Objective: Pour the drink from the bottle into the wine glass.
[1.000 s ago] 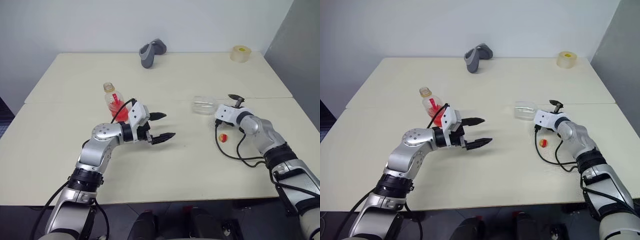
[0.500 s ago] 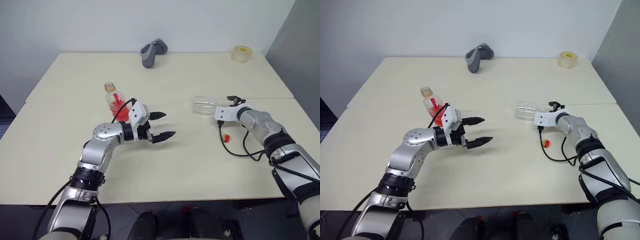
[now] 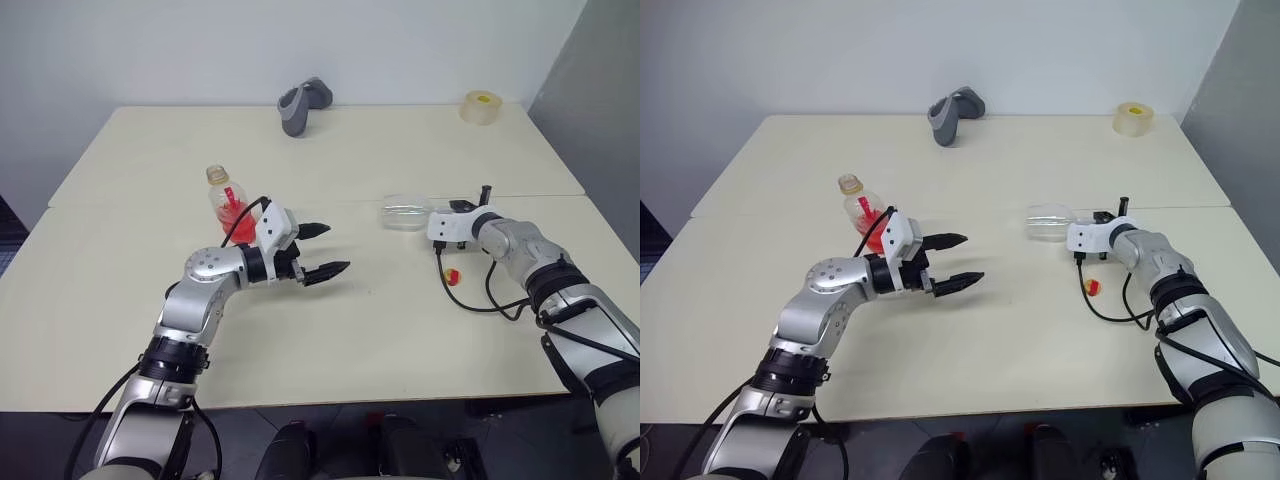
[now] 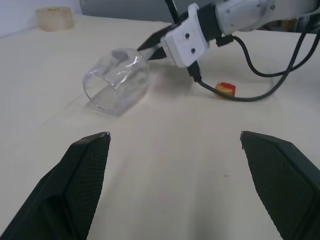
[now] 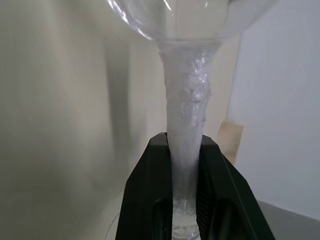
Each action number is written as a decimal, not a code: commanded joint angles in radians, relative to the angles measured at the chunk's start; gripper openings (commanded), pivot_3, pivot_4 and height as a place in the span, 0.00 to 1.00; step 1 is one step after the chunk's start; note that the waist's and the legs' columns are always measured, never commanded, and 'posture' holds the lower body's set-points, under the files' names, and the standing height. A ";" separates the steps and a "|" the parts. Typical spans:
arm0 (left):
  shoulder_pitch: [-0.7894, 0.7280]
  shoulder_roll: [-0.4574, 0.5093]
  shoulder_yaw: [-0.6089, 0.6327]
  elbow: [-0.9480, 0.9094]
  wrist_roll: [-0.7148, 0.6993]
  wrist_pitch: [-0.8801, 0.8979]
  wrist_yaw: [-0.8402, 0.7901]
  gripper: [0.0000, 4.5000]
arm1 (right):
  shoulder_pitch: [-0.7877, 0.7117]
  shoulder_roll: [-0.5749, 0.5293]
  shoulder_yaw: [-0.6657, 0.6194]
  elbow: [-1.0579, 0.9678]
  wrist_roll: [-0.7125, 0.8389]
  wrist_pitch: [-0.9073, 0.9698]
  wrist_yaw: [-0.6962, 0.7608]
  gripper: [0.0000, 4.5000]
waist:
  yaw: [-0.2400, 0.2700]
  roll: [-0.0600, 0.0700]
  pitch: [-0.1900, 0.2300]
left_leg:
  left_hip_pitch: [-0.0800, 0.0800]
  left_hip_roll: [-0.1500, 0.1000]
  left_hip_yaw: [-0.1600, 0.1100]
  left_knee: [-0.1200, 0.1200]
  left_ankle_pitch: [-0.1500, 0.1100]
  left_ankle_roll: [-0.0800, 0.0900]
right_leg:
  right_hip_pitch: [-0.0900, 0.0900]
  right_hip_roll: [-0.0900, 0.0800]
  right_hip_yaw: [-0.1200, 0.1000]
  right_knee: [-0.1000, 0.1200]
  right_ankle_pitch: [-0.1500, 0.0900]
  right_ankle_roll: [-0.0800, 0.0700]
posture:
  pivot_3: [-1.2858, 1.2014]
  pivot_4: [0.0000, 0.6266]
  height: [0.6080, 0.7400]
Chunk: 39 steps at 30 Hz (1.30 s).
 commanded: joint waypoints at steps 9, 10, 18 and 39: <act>0.500 0.019 0.326 -0.500 -0.128 0.212 0.300 1.00 | 0.117 0.460 -0.426 -0.286 0.712 0.146 0.246 0.06 | -0.006 0.001 0.000 | -0.001 0.001 0.000 -0.001 0.000 0.000 | 0.001 -0.002 -0.001 -0.001 0.000 0.000 | 0.52 0.24 1.00; 0.523 0.016 0.329 -0.526 -0.135 0.222 0.314 1.00 | 0.119 0.474 -0.429 -0.290 0.717 0.152 0.246 0.06 | 0.007 0.001 0.000 | -0.001 -0.001 0.000 0.000 -0.001 0.001 | 0.001 -0.003 -0.002 -0.001 0.000 0.000 | 0.52 0.24 1.00; 0.589 -0.016 0.331 -0.642 -0.168 0.271 0.412 1.00 | 0.115 0.573 -0.424 -0.256 0.705 0.108 0.209 0.06 | 0.033 0.001 0.000 | 0.001 -0.001 -0.002 0.000 -0.001 0.001 | 0.003 -0.002 -0.004 0.000 0.001 0.000 | 0.52 0.24 1.00; 0.519 -0.003 0.295 -0.617 -0.175 0.277 0.442 1.00 | 0.341 0.528 -0.356 -0.437 0.597 0.393 0.116 0.06 | 0.036 0.002 -0.002 | 0.002 0.000 -0.002 -0.001 -0.001 0.001 | 0.004 -0.001 -0.004 -0.001 0.001 -0.001 | 0.52 0.24 1.00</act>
